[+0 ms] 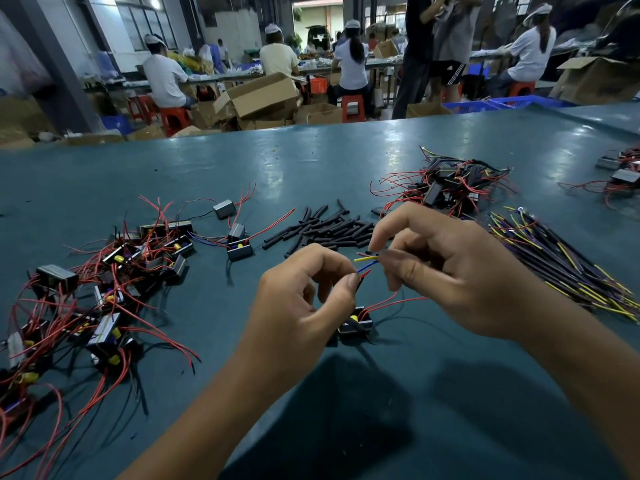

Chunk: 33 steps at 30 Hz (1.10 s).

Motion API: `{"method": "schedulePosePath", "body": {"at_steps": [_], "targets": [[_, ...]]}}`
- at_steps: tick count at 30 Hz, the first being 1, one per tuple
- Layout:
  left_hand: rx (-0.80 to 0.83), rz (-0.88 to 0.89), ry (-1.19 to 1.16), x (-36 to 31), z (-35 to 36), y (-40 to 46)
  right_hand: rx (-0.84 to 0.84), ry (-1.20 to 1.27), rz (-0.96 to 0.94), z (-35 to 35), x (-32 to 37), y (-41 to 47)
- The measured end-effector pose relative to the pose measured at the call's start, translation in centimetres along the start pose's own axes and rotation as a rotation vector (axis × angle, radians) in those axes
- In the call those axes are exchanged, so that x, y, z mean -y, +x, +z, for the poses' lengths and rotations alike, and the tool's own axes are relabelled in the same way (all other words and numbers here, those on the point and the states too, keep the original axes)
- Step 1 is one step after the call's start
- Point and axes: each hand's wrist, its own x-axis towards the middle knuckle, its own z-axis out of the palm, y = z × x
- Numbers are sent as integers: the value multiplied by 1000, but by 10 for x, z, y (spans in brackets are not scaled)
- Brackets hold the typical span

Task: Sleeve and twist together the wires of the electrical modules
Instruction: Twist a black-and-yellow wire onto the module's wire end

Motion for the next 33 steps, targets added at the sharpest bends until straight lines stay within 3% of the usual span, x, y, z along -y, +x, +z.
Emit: {"method": "schedulePosePath", "body": {"at_steps": [5,8,12,26,30,33], "targets": [[68,-352,-406,-1,2,2,3,-167,-39,7,0,0],[117,-427,-467,0,0,3,19,-180,-46,7,2,-1],[116,-420,-488,-1,-2,3,37,-250,-127,7,4,-1],[153,-412,-558,7,-3,4,24,-393,-146,7,8,0],[359,-301,-585,18,-18,7,10,-400,-102,4,7,3],[582,-199,-413,28,-34,9,-5,-363,-6,-4,1,4]]}}
